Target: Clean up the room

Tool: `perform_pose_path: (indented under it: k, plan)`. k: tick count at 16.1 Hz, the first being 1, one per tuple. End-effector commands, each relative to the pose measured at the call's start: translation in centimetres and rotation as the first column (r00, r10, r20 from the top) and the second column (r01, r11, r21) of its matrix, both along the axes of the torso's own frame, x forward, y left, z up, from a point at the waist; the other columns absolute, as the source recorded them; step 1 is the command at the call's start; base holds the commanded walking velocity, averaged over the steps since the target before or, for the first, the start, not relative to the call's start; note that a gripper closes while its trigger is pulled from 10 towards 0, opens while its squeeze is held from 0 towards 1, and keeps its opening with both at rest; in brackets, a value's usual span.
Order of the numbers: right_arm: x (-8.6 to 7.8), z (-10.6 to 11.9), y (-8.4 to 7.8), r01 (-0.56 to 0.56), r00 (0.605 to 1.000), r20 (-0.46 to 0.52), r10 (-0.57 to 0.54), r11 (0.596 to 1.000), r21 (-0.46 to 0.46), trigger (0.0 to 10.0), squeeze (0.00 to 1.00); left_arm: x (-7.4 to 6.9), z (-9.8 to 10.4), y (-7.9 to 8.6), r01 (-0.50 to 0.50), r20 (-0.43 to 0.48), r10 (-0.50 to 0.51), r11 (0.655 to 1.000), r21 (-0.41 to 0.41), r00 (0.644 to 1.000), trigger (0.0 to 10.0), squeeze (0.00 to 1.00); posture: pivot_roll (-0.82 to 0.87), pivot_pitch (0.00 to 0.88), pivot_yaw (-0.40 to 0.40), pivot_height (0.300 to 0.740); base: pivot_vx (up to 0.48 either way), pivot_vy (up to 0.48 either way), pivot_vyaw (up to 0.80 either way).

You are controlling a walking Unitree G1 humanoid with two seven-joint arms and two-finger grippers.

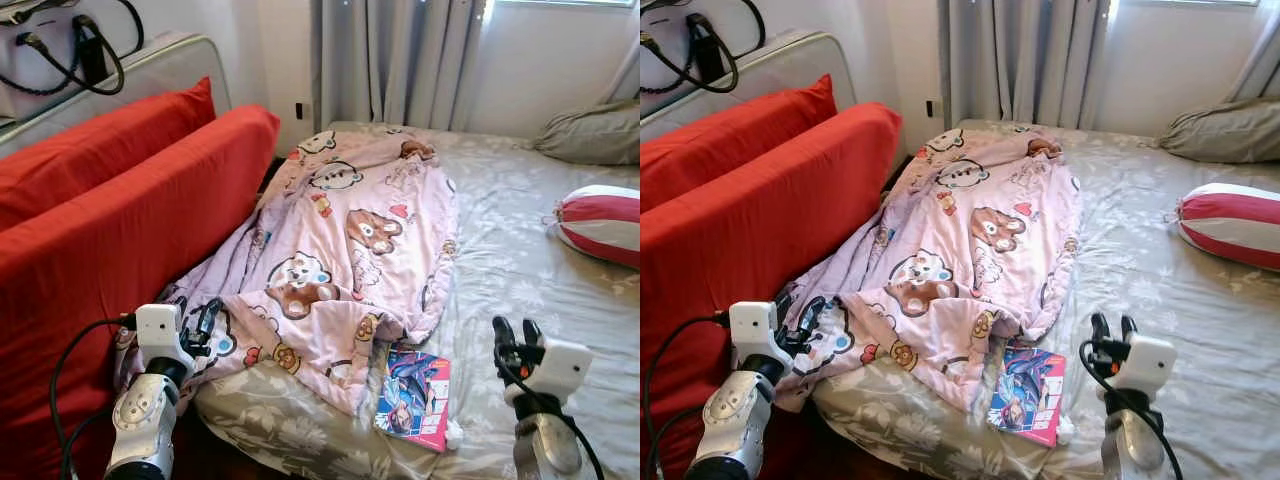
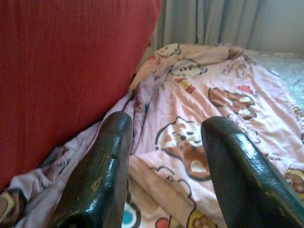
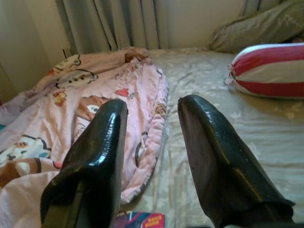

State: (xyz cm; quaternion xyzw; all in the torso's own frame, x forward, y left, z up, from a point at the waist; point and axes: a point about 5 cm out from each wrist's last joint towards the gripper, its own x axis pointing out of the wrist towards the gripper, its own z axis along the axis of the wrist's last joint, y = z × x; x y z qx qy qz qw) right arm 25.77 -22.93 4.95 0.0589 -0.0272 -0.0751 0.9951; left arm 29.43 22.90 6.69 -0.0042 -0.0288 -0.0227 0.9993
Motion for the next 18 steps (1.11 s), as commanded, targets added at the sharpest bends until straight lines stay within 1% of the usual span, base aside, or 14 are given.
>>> perform_pose_path:
  k: [1,3,5,7,9,12,15,18]
  plan:
    - [0.0,0.3,0.5,-0.013,1.000,0.000,0.013,1.000,-0.001,10.0,0.00,-0.3,0.1,0.1,-0.002,-0.001,0.002,1.000,-0.011,1.000,10.0,0.00,-0.03,0.022,0.018,0.740,0.000,0.000,0.00]
    - [0.3,1.6,1.1,-0.026,0.999,0.021,0.026,1.000,0.001,10.0,0.00,-0.6,0.4,-0.3,0.003,0.008,-0.003,1.000,-0.026,1.000,10.0,0.00,-0.03,0.022,0.012,0.740,0.000,0.000,0.00]
    - [0.3,2.1,1.4,-0.034,0.999,0.031,0.034,0.999,-0.007,10.0,0.00,-0.7,0.7,-0.4,0.004,0.018,-0.004,1.000,-0.030,1.000,10.0,0.00,-0.03,0.012,0.004,0.740,0.000,0.000,0.00]
    - [-0.1,2.2,1.5,-0.044,0.999,0.016,0.044,0.999,-0.028,10.0,0.00,-1.1,0.8,-0.3,0.001,0.013,0.000,0.999,-0.034,1.000,10.0,0.00,-0.03,0.008,-0.008,0.740,0.000,0.000,0.00]
    - [-0.5,2.2,1.5,-0.041,0.999,-0.002,0.041,0.999,-0.028,10.0,0.00,-1.3,0.6,-0.1,-0.024,0.004,0.025,0.999,-0.046,1.000,10.0,0.00,-0.02,0.000,-0.023,0.740,0.000,0.000,0.00]
    - [0.2,2.5,1.9,-0.044,0.999,-0.012,0.044,0.998,-0.042,10.0,0.00,-1.3,0.5,-0.3,-0.018,-0.002,0.018,0.998,-0.058,1.000,10.0,0.00,-0.01,0.000,-0.031,0.740,0.000,0.000,0.00]
    - [0.5,2.5,2.3,-0.057,0.998,-0.032,0.055,0.998,-0.039,10.0,0.00,-1.3,0.5,-0.4,-0.014,-0.006,0.014,0.998,-0.062,1.000,10.0,0.00,-0.01,0.000,-0.053,0.740,0.000,0.000,0.00]
    - [0.5,2.9,1.9,-0.039,0.999,-0.032,0.038,0.998,-0.055,10.0,0.00,-1.4,0.4,-0.5,-0.015,-0.008,0.015,0.998,-0.069,1.000,10.0,0.00,-0.01,0.000,-0.053,0.740,0.000,0.000,0.00]
